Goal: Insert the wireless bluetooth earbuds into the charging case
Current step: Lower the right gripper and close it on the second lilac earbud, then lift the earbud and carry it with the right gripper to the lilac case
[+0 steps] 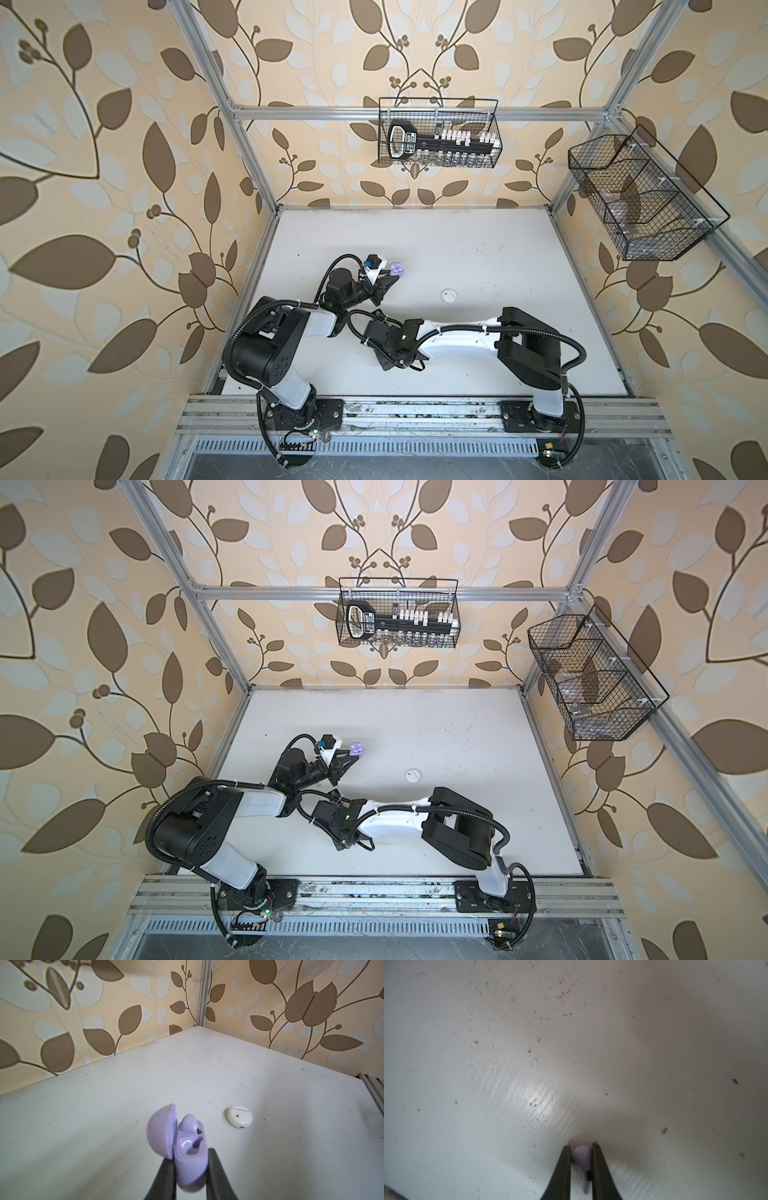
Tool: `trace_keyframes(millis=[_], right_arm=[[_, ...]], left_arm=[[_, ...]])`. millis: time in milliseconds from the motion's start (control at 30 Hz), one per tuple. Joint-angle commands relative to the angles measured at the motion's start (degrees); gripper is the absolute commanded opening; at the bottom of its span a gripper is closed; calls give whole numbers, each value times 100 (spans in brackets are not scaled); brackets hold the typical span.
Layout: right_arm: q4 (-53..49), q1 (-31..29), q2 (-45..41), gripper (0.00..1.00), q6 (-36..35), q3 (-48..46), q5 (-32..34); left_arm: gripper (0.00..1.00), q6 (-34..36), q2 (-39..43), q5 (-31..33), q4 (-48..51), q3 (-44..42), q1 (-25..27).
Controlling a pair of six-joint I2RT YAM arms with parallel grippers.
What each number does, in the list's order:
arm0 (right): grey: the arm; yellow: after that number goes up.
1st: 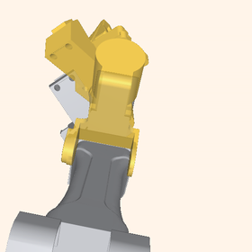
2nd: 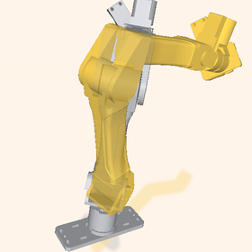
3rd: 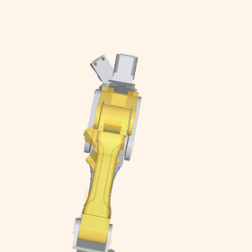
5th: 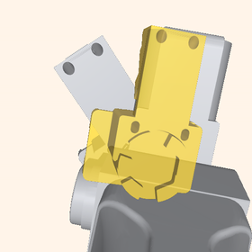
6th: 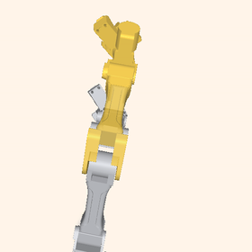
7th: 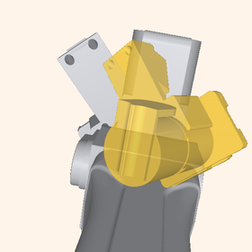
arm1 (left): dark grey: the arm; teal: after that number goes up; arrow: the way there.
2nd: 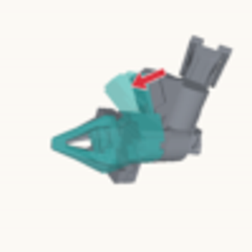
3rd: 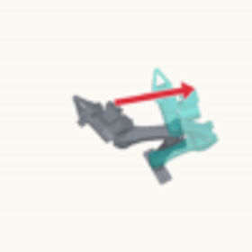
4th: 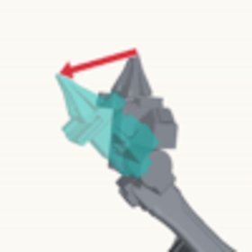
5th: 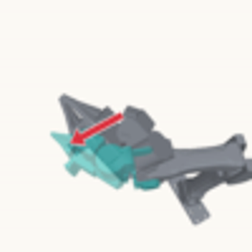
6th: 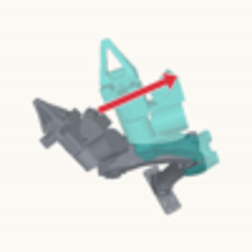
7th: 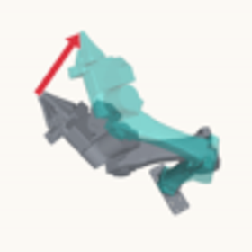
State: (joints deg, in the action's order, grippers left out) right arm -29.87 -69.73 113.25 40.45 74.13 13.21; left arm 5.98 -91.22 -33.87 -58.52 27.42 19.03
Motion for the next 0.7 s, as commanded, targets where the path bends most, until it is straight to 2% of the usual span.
trace_keyframes(millis=[0, 167, 533, 667], right_arm=[[-92, 18, -317, 13, 83, -265, 206], [318, 156, -1070, 11, 191, -800, 419], [1362, 719, -3034, 10, 313, -1818, 972], [1726, 877, -3442, 10, 221, -1929, 1160]], left_arm=[[0, 68, 192, -19, -260, 0, -66], [0, 27, 197, -103, -256, 26, -66], [0, -322, 88, -974, -460, 70, -66], [0, -443, 68, -1136, -613, 42, -64]])
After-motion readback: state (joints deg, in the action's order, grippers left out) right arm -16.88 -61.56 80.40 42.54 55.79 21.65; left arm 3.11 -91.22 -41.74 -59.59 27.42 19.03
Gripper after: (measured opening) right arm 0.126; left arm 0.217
